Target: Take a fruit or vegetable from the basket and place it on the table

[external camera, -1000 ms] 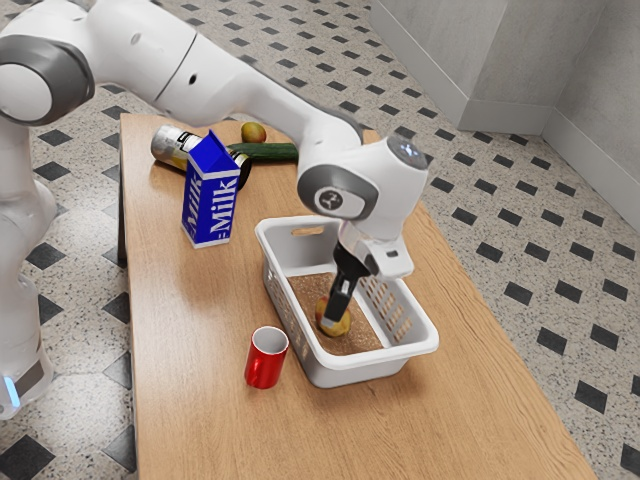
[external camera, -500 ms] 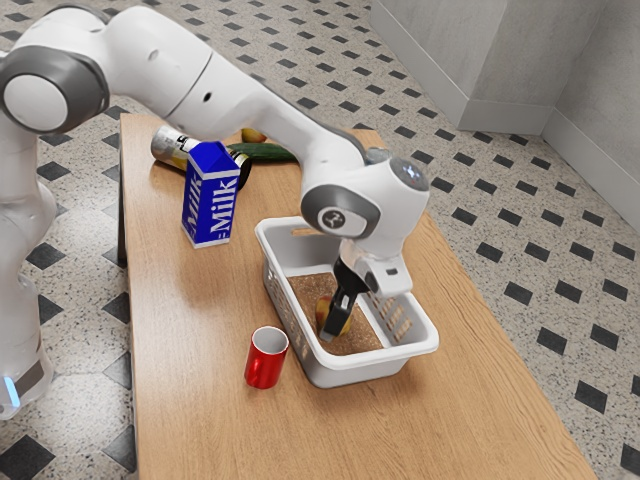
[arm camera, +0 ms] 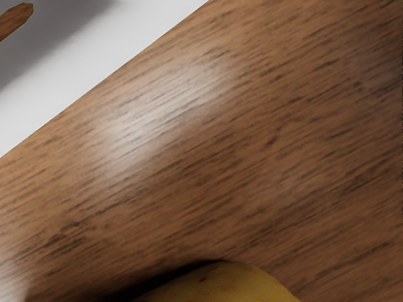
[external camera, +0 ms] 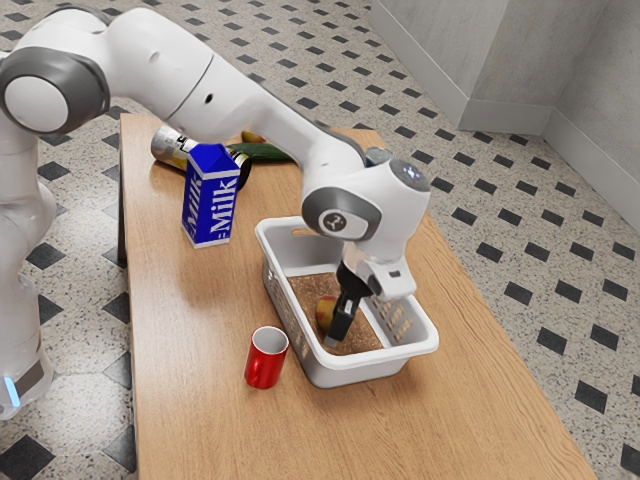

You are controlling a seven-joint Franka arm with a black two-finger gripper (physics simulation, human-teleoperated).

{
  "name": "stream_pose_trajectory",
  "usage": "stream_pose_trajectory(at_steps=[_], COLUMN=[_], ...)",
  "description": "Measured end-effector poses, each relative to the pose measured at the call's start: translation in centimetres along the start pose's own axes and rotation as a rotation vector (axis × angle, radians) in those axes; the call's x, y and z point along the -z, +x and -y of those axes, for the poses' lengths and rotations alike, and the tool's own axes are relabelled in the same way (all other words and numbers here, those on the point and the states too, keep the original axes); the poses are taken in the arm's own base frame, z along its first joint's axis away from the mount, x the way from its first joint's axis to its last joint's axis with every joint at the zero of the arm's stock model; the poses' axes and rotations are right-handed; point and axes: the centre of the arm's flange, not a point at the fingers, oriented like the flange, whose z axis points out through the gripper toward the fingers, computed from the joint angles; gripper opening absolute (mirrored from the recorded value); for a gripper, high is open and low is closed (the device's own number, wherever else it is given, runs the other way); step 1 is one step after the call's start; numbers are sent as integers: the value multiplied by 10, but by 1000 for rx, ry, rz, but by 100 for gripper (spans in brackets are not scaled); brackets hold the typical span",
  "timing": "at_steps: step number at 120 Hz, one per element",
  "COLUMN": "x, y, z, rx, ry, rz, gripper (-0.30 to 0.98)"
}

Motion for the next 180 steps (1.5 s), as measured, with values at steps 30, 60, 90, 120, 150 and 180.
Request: stream_pose_trajectory(at_steps=[30,60,90,120,150,180], x=[1,5,39,87,149,193], y=[-2,-4,-12,-33,-33,-30], z=[0,0,-3,-5,-42,-125], rx=[21,21,25,34,-29,-171], ry=[-22,0,18,13,22,35], rz=[-4,-7,-55,-83,-115,-139], gripper=[70,47,36,44,45,44])
